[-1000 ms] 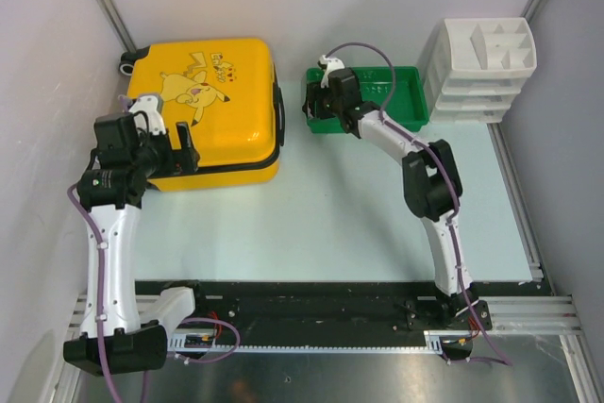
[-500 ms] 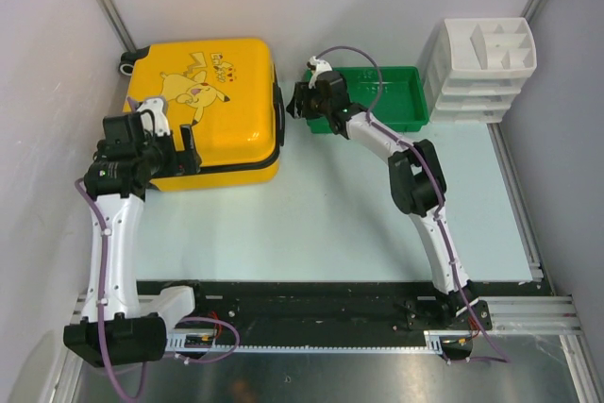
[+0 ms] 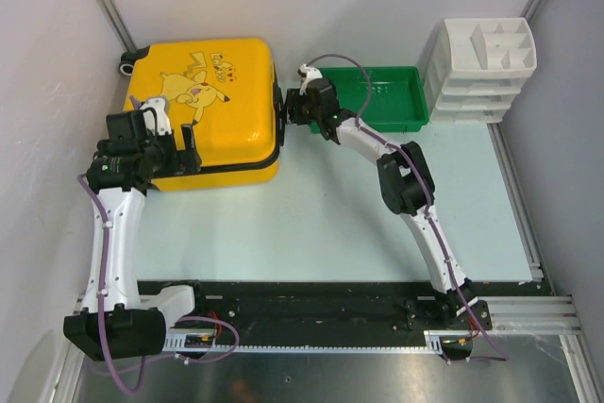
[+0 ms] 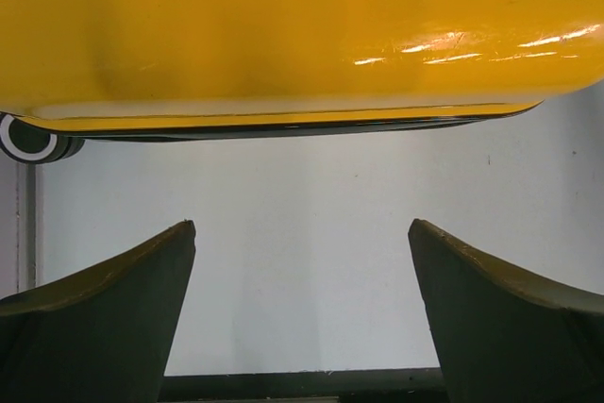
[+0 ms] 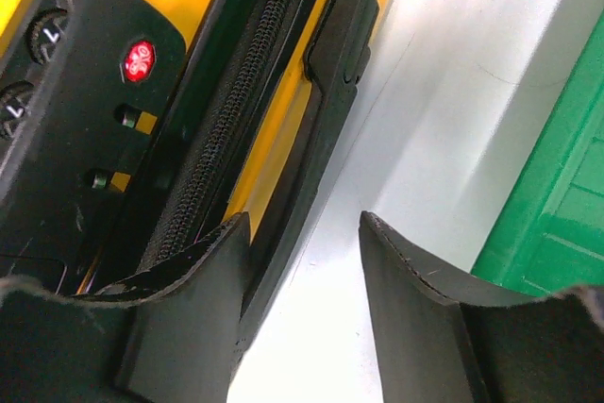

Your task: Open, take out, and arrange the luggage

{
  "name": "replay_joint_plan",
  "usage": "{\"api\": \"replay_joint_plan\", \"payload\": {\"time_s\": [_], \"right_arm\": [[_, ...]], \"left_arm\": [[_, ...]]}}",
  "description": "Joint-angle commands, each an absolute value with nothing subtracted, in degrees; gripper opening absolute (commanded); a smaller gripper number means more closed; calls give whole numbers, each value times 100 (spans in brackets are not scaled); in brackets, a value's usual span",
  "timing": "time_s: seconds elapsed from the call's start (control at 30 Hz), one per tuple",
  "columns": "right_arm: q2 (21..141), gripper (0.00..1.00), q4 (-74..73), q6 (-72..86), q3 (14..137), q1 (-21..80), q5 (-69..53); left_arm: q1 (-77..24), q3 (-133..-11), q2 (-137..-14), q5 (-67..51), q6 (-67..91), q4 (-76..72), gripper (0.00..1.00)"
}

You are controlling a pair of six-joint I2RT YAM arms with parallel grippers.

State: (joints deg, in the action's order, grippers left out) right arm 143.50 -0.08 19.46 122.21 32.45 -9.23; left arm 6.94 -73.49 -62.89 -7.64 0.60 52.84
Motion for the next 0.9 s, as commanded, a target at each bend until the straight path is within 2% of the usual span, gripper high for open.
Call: {"api": "replay_joint_plan", "payload": {"time_s": [0.0, 0.2, 0.23, 0.43, 0.87], "right_arm": [[14580, 53, 237, 1951, 12568, 3419, -835], [14573, 36, 36, 2004, 12367, 3533, -590], [14511, 28, 35, 2004, 12297, 3568, -537], [14221, 0, -334, 2250, 11884, 3718, -334], [12341, 0, -70, 2767, 8738, 4393, -360]], "left_arm": [[721, -7436, -6302, -589, 193, 5133, 100], [721, -7479, -6354, -422, 290, 5142, 100], [721, -7479, -6363, -413, 334, 5133, 100], [721, -7559, -6328, -317, 431, 5142, 100], [721, -7497, -6126, -141, 492, 5133, 100]]}}
